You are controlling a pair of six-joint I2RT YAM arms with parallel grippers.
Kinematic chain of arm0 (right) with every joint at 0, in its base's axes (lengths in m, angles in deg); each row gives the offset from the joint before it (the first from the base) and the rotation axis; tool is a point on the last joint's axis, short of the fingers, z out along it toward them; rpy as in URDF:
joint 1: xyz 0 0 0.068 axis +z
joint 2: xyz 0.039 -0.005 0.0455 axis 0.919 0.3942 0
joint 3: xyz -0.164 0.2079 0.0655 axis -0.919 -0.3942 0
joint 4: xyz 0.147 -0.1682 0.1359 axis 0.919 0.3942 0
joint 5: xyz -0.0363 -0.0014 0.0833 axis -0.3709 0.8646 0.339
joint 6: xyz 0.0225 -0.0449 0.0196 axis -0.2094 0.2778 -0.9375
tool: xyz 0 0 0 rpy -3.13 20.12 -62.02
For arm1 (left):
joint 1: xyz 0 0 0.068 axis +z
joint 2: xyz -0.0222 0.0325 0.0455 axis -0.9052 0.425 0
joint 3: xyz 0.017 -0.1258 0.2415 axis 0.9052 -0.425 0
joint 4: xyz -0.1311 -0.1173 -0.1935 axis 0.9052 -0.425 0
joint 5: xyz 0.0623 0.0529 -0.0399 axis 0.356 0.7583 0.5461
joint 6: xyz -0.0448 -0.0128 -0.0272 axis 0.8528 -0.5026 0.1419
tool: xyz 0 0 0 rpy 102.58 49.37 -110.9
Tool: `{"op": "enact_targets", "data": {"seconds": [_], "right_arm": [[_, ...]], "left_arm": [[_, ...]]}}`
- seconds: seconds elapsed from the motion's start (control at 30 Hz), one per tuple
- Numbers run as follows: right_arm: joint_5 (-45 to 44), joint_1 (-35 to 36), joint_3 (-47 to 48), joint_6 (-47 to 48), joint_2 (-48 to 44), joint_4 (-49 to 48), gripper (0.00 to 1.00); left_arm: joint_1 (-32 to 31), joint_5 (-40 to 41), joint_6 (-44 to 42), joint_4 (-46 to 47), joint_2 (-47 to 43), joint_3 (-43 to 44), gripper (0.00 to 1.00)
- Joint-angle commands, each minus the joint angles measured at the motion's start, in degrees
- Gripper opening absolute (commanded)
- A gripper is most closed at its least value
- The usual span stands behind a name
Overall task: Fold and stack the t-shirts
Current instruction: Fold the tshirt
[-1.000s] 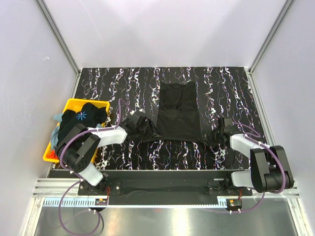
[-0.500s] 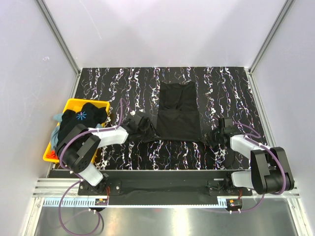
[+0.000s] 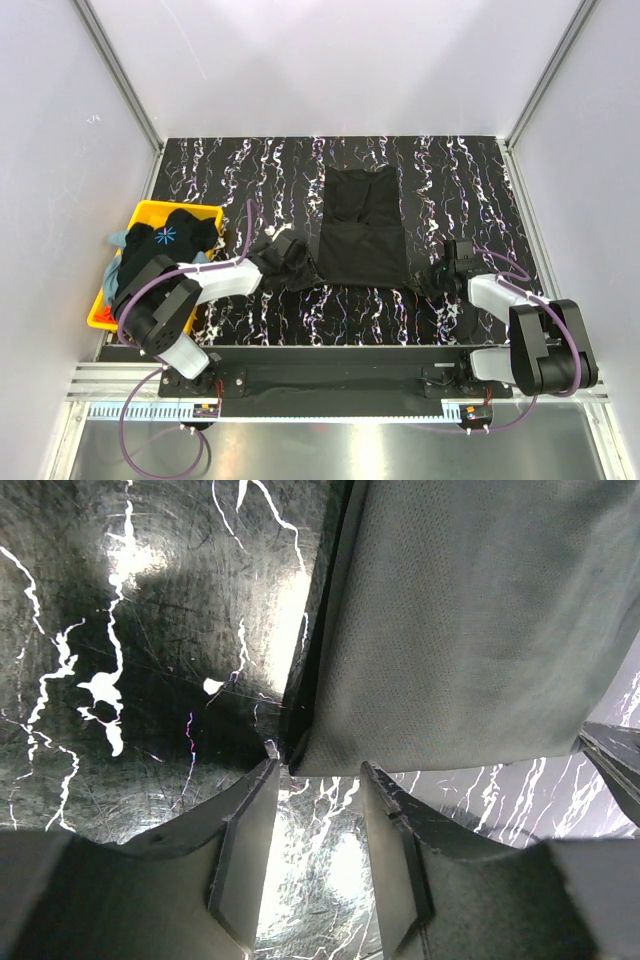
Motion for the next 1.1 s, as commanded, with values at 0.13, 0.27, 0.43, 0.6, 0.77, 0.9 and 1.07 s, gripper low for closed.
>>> {"op": "enact_targets", "data": {"seconds": [0.13, 0.27, 0.43, 0.6, 0.77, 0.9, 1.07], "right_arm": [[-0.6, 0.5, -0.6, 0.1, -2.7, -1.5, 0.00], [-0.6, 0.4, -0.6, 0.4, -3.1, -1.4, 0.00], [0.3, 0.5, 0.6, 3.3, -4.4, -0.3, 0.00], [-0.9, 0.5, 3.0, 8.1, -8.5, 5.7, 0.00], [-2.7, 0.5, 4.9, 12.2, -18.1, 15.1, 0.00], [-4.1, 0.6, 7.0, 13.5, -24.0, 21.9, 0.00], [-3.9, 0.7, 7.1, 12.8, -31.4, 26.2, 0.00]], "left_arm": [[-1.4, 2.7, 0.6, -3.7, 2.7, 0.5, 0.40], [-1.6, 2.7, 1.2, -3.7, 2.9, 0.7, 0.26], [-1.7, 2.4, 1.0, -5.1, 2.0, 1.3, 0.00], [-3.3, 4.4, -0.4, -9.6, -3.3, 2.9, 0.00], [-7.0, 6.0, -0.3, -13.8, -10.2, 4.0, 0.00], [-9.3, 7.1, 1.0, -15.2, -15.2, 3.6, 0.00], [-10.3, 7.6, 0.7, -17.4, -18.5, 5.4, 0.00]]}}
